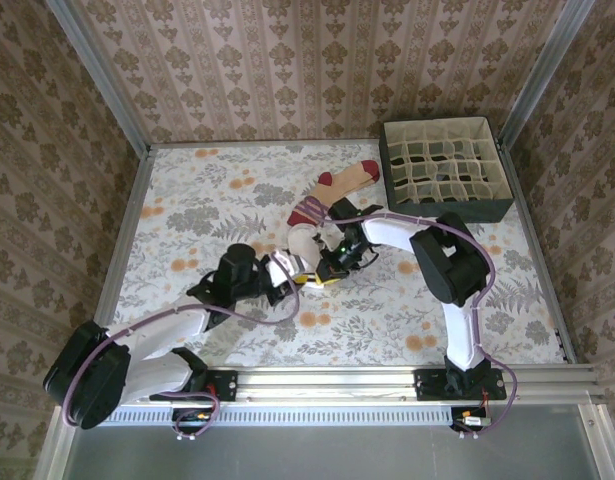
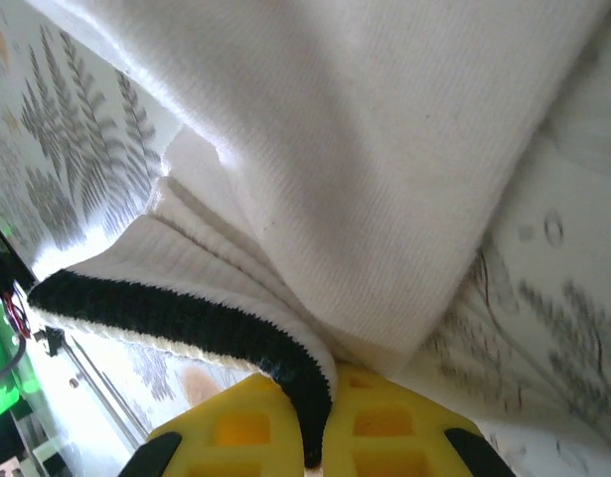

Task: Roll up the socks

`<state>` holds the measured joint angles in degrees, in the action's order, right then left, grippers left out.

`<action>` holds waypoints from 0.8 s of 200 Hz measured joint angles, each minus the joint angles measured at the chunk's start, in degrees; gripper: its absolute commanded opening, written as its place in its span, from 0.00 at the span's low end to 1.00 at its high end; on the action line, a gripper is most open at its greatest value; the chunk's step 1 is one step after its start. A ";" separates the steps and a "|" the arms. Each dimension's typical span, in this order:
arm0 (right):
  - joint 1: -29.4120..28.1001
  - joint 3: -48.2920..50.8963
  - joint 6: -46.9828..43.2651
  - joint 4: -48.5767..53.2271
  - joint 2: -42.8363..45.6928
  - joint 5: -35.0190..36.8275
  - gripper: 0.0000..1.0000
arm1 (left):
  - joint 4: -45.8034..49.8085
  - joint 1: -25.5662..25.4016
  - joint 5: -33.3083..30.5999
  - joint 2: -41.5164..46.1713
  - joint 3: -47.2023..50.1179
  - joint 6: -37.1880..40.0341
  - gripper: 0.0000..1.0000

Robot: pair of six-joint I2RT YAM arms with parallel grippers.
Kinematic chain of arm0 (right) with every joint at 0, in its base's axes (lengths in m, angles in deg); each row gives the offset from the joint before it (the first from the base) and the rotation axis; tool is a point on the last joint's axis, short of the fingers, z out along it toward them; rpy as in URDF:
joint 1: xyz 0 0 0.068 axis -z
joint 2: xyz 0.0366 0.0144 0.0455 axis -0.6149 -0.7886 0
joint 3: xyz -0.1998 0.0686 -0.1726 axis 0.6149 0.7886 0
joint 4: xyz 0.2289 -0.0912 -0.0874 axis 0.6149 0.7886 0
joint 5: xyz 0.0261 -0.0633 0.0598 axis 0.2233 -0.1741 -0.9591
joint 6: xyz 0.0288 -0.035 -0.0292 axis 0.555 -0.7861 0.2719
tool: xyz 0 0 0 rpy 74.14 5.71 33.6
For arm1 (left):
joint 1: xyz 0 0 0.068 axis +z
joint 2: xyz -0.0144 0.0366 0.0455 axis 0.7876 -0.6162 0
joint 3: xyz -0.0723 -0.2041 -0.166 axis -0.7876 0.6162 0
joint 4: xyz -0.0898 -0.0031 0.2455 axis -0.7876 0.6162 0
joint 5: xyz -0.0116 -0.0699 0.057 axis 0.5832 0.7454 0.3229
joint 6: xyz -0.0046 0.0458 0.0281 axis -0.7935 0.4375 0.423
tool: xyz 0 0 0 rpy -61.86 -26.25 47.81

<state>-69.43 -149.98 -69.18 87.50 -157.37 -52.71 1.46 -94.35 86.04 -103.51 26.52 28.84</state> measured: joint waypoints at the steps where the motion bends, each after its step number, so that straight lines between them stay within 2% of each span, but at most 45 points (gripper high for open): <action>1: 0.00 0.07 -0.04 0.11 0.07 -0.02 0.00 | 0.04 -0.17 -0.15 0.00 0.00 0.17 0.27; 37: 0.11 1.75 -2.82 5.73 1.64 0.42 0.00 | 0.50 -9.40 -8.81 -1.68 0.02 9.55 0.28; 59: 0.11 1.70 -4.31 9.09 1.68 0.74 0.00 | 0.68 -12.02 -12.55 -4.87 0.02 13.35 0.35; 72: 0.11 1.66 -4.96 10.73 1.68 1.01 0.00 | 1.29 -12.04 -14.19 -6.71 -0.28 13.68 0.39; 104: 0.11 1.55 -5.79 13.27 1.68 1.62 0.00 | 3.34 -10.03 -15.34 -10.49 -3.63 10.38 0.42; 160: 0.09 0.76 -6.38 15.52 1.53 2.82 0.00 | 3.34 -8.17 -10.82 -13.25 -4.33 3.80 0.41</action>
<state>-69.35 -149.22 -75.57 103.02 -155.84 -49.89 4.81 -102.53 75.22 -116.76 22.19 32.64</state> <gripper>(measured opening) 0.081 0.413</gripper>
